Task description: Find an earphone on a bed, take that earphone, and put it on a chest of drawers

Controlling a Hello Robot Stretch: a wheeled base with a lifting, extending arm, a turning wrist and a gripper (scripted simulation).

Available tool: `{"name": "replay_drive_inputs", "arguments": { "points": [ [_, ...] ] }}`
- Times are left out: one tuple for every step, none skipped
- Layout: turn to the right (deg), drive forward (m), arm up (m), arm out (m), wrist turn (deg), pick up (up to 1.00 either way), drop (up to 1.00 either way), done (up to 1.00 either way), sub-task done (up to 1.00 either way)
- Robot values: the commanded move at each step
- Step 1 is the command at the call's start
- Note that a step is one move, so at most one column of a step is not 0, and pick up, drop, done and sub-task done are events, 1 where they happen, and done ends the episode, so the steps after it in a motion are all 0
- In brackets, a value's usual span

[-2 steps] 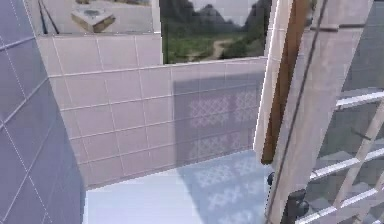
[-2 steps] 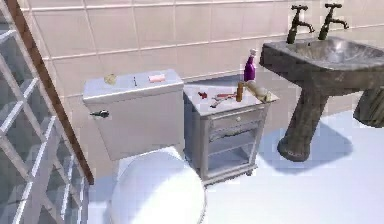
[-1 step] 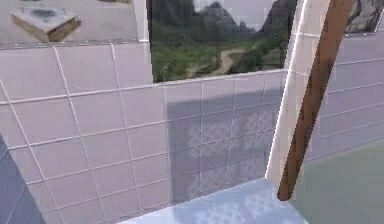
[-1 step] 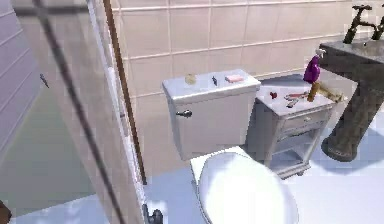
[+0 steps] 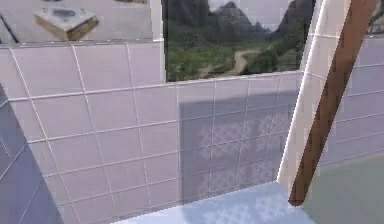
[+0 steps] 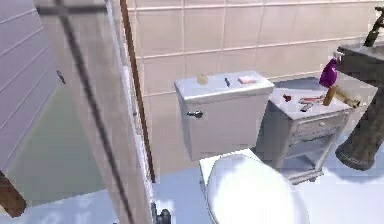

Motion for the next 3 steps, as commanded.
{"name": "replay_drive_inputs", "arguments": {
  "points": [
    [0.0, 0.45, 0.0, 0.0, 0.0, 0.0, 0.0, 0.0, 0.0],
    [45.0, 0.0, 0.0, 0.0, 0.0, 0.0, 0.0, 0.0, 0.0],
    [33.0, 0.0, 0.0, 0.0, 0.0, 0.0, 0.0, 0.0, 0.0]
  ]
}}
